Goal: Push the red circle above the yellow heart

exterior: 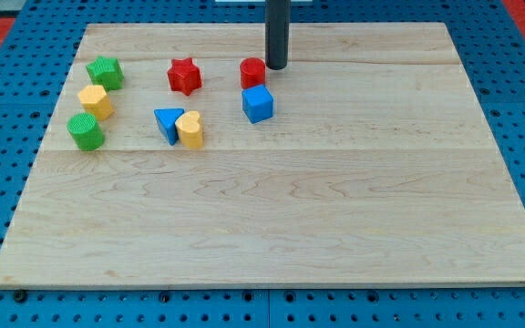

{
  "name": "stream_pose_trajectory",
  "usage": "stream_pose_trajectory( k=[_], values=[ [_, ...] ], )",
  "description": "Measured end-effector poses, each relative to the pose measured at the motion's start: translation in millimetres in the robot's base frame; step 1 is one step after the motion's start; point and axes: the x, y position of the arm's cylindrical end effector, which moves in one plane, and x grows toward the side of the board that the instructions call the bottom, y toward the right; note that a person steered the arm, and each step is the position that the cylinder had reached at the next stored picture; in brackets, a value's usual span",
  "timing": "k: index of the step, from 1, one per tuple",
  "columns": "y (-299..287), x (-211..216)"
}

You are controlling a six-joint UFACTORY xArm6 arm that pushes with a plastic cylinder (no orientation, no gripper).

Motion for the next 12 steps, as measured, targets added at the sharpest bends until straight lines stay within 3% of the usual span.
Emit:
stream_pose_trajectory(
  k=[1, 2, 3, 4, 6, 9, 11, 12],
  values=[
    [9, 20],
    [-25, 19],
    [-56, 15],
    [-30, -4],
    [-91, -10],
    [-88, 38],
    [-92, 91],
    [-99, 94]
  ],
)
